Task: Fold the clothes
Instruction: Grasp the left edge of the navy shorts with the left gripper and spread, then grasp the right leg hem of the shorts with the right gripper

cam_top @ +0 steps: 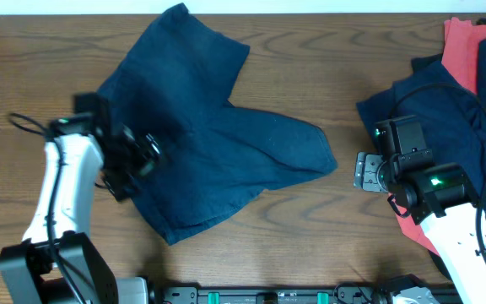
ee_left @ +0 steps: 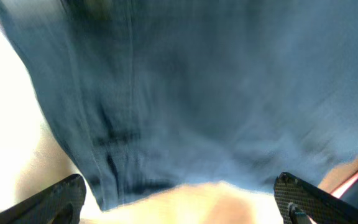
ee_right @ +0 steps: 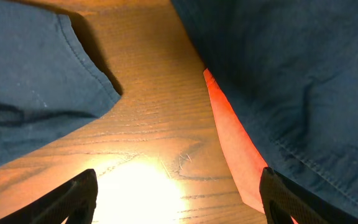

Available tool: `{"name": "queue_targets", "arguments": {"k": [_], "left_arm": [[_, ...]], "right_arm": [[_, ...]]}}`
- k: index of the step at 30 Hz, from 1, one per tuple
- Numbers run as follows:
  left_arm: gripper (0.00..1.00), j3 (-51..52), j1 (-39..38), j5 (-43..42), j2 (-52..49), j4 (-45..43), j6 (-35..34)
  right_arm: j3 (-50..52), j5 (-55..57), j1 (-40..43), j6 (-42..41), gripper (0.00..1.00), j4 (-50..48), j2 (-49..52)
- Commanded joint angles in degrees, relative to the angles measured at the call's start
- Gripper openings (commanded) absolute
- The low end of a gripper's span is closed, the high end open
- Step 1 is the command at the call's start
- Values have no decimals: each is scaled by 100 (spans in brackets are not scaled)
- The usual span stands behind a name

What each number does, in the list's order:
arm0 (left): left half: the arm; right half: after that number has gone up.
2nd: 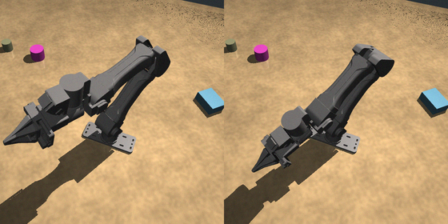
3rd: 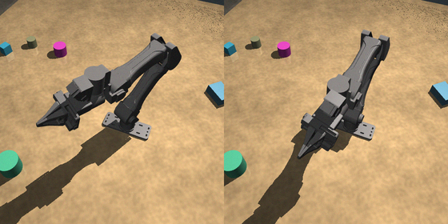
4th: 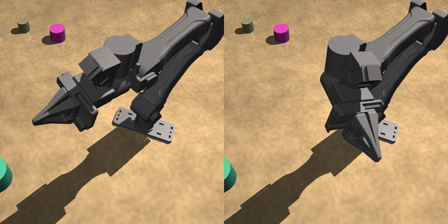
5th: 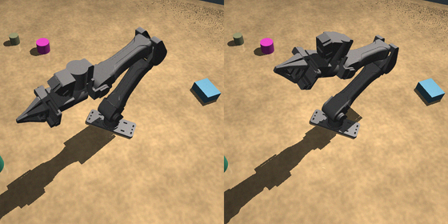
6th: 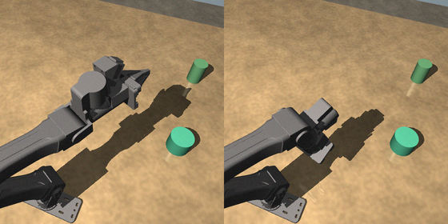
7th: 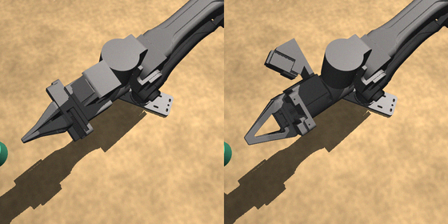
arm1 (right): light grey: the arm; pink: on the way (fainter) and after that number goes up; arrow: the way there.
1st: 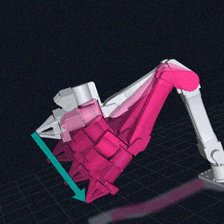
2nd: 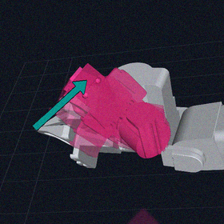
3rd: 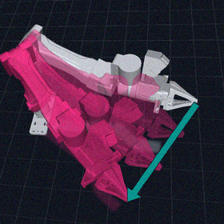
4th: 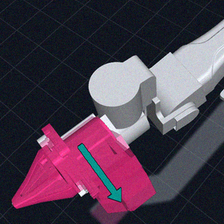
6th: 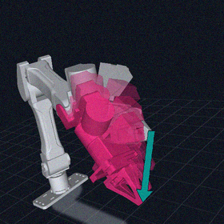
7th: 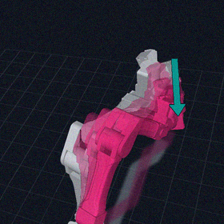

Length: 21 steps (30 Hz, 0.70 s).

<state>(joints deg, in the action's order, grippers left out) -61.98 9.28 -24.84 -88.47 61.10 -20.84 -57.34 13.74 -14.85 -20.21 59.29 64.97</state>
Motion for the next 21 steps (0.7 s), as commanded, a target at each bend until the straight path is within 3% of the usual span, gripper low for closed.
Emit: {"name": "queue_targets", "arguments": {"k": [1,10,12,14,15,16,21], "left_arm": [[98,634,-262,-219,-37,50,-120],[100,1928,-503,-214,-35,-645,-549],[78,2096,-503,-173,-37,-953,-564],[29,2194,-503,-149,-37,-1167,-562],[12,2205,-501,-127,-37,-1196,-562],[6,2203,-501,-83,-37,-1191,-553],[6,1963,-236,284,-7,-769,-428]], "right_arm": [[-24,37,44,-57,82,31,-57],[-20,-81,44,-59,85,33,-42],[-15,-369,44,-57,84,37,-22],[11,-938,44,-70,83,35,35],[26,-1224,42,-136,83,35,79],[57,-1504,42,-234,83,35,138],[570,-2341,17,-1139,83,-129,531]]}}
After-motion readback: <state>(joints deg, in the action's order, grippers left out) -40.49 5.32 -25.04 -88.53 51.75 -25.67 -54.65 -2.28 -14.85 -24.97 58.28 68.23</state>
